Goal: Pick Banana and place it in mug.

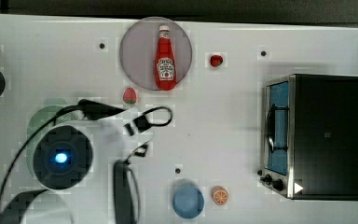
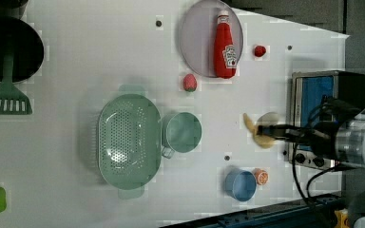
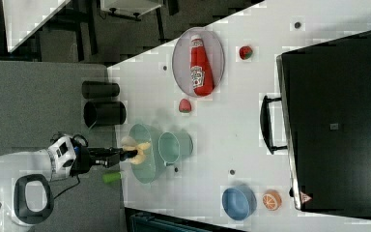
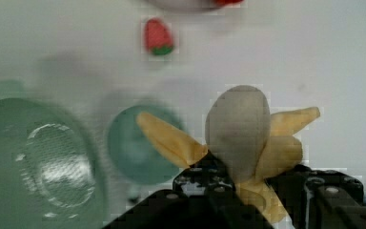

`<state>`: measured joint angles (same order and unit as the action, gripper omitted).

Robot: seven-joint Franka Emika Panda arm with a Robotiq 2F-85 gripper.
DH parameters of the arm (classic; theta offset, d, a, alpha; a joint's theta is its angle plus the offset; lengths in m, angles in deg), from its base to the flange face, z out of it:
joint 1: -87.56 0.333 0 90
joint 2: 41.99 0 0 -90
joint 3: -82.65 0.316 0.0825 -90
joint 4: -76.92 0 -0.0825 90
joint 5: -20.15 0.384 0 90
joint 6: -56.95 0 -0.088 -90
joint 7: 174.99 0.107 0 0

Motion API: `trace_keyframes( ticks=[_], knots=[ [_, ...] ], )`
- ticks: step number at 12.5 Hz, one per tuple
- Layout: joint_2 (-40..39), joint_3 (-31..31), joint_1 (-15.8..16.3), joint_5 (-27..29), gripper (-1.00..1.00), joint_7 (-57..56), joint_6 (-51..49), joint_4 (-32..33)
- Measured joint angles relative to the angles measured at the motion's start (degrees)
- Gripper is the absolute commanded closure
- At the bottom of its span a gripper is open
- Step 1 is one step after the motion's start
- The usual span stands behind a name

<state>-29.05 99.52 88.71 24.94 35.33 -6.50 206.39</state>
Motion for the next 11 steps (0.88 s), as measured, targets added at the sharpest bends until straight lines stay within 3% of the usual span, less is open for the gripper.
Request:
trace_keyframes(
  ticks=[3,6,7,9,11],
  knots=[
    [-5.19,4.32,1.32,1.85,0.40,9.26,-0.13,0.00],
    [-12.13,7.23,1.51,-0.32,0.40,15.14,5.15,1.68],
    [-13.74,7.67,1.50,-0.35,0.32,16.19,7.81,2.24],
    [-16.51,7.27,2.21,-0.30,-0.10,16.91,15.19,3.47],
    [-16.78,7.23,1.61,-0.45,-0.55,17.12,15.78,5.71]
  ],
)
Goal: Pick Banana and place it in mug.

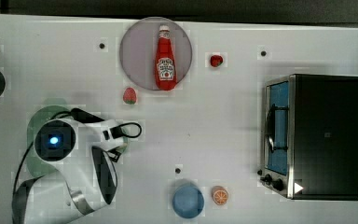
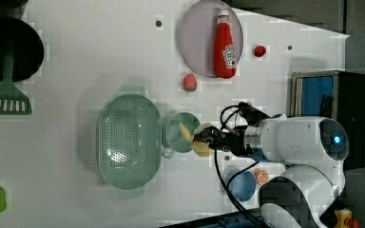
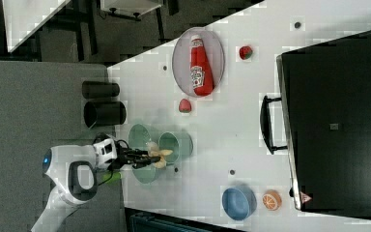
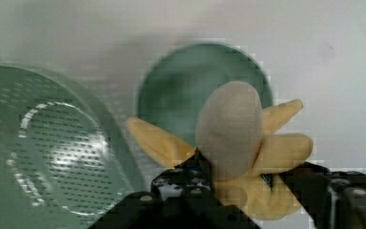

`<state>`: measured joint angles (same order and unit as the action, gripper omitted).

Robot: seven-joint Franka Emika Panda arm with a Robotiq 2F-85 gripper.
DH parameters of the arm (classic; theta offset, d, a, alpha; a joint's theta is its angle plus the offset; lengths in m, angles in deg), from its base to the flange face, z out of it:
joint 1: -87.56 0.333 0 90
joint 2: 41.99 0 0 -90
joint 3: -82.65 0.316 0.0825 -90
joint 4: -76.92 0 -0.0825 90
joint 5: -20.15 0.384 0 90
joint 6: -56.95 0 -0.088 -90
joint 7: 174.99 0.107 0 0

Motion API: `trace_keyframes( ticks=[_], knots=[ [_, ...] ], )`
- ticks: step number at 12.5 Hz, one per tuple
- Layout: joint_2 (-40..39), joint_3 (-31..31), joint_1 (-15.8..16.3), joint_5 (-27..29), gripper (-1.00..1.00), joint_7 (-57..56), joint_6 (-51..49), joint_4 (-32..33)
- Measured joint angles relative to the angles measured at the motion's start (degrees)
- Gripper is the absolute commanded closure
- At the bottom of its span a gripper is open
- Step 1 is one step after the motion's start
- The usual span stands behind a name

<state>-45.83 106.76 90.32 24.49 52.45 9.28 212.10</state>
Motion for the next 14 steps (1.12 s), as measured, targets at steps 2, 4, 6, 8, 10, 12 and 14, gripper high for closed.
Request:
trace_keyframes(
  ticks=[2,4,6,8,10,12,14],
  knots=[
    [-1.60,0.01,-0.14,0.89,-1.00,0.23,0.84,1.12],
    [-3.06,-0.67,0.51,-0.10,-1.00,0.33,0.22,1.12],
    [-2.90,-1.05,0.07,0.80,-1.00,0.47,0.36,0.78],
    [-1.65,-1.31,-0.90,0.78,-1.00,0.48,0.08,0.11],
    [1.13,-3.86,-0.73,1.57,-1.00,0.48,0.08,-0.90],
    [4.24,-8.16,-1.61,2.20,-1.00,0.47,-1.87,-3.69],
    [6.31,-14.46,-2.08,0.54,-1.00,0.48,-4.84,-8.06]
  ],
)
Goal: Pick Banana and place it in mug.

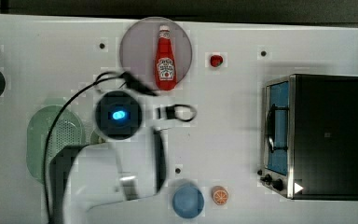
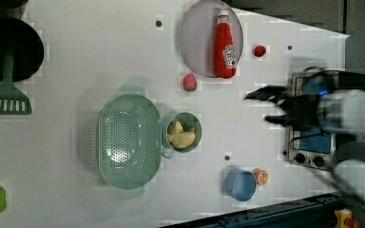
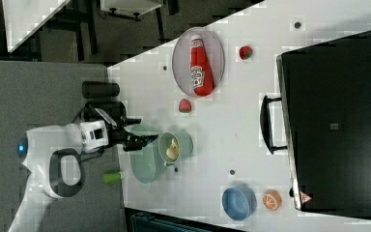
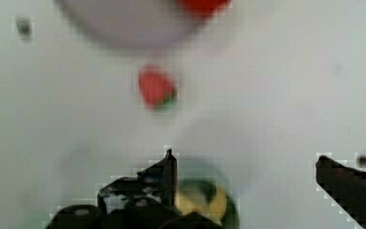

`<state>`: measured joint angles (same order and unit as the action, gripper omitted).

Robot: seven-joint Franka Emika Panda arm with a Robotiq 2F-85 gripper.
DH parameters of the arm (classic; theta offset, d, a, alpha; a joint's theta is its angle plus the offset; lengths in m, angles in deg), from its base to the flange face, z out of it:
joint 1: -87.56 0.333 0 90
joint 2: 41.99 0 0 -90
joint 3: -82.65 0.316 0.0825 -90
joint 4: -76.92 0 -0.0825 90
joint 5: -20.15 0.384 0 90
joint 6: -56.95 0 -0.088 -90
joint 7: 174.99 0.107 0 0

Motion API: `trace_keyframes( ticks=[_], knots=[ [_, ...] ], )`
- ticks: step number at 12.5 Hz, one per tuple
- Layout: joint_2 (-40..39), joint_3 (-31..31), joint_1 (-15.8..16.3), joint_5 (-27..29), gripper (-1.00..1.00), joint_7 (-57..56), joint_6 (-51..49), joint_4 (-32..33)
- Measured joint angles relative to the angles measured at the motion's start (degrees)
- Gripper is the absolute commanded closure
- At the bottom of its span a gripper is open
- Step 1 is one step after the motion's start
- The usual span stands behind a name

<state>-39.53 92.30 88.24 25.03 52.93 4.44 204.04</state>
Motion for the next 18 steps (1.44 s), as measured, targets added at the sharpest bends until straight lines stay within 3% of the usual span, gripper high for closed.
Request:
trace_keyframes(
  ticks=[2,5,10,18],
  knots=[
    [3.32,-5.05,-1.69,-0.02,-1.00,-0.20,-5.74,-3.13],
    [6.25,-11.76,-3.76,0.23,-1.00,-0.87,-21.91,-10.30],
    [9.00,-13.59,-4.63,-5.10,-1.00,-0.99,-33.75,-22.66],
    [8.98,-13.49,-3.41,-5.34,-1.00,-1.32,-35.88,-21.37]
  ],
)
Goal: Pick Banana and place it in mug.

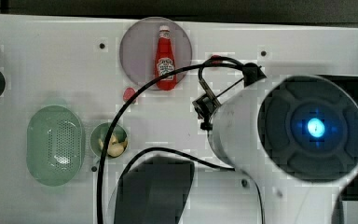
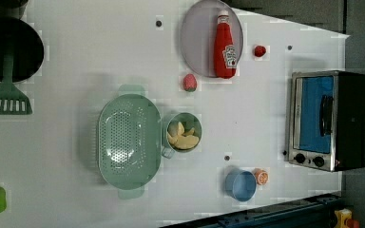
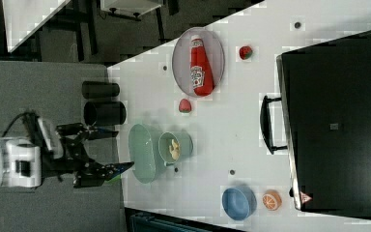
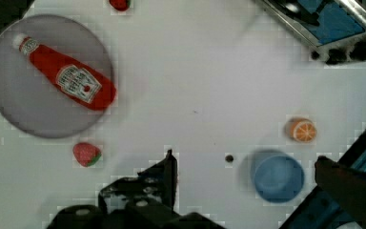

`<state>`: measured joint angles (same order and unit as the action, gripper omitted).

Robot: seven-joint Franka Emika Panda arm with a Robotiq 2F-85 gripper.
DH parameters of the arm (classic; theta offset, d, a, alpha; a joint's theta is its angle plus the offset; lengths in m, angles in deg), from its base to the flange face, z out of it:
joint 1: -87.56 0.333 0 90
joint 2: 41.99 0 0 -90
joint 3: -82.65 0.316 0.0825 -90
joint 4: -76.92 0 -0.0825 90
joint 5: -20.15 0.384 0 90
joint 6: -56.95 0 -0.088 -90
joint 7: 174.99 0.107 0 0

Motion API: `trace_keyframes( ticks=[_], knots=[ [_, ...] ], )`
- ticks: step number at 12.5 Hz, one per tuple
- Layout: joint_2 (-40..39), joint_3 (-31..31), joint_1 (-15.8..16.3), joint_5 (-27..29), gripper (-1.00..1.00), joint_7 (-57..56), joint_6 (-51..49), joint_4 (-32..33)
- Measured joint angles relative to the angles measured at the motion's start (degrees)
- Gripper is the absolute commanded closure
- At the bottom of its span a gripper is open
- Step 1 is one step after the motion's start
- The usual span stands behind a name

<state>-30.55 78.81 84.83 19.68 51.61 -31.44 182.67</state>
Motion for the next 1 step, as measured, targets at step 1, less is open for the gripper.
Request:
trace_keyframes(
  ticks=[1],
  knots=[
    [-0.90,-0.07,0.01,0.54,-1.00,-0.03,-0.01,0.06]
  ],
)
